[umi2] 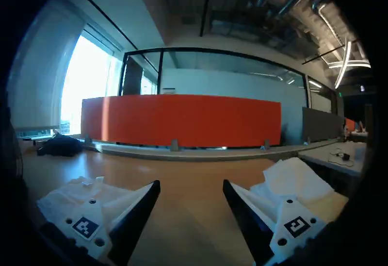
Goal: Fold towel
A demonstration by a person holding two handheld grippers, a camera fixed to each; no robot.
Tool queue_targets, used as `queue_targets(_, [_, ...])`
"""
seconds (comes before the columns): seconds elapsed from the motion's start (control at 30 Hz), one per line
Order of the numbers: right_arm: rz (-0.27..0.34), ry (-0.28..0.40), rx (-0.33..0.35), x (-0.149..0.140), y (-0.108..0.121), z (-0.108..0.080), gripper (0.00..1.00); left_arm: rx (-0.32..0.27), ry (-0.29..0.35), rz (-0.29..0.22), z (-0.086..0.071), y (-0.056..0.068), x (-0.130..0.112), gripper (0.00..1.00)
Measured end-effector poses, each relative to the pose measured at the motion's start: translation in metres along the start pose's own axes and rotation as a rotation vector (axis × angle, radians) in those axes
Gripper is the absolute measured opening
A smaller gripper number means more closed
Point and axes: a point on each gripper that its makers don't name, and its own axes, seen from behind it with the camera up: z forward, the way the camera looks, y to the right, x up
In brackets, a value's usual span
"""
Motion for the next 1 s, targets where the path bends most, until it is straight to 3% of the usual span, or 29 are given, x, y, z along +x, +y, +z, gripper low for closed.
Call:
queue_targets(0.17, [0.001,-0.006,-0.005,0.027,0.0,-0.003,1.0,0.01,-0.015,0.017,-0.004,-0.003,0.018,0.93])
queue_targets(0.67, [0.009,0.0,-0.006,0.134,-0.002,-0.007,1.0,-0.021,-0.057,0.065,-0.01,0.015,0.109,0.93])
queue_targets(1.0, [-0.018,-0.055,0.061,0.163,-0.016,-0.005,1.0,-0.089,-0.137,0.116,-0.009,0.029,0.125,0.93])
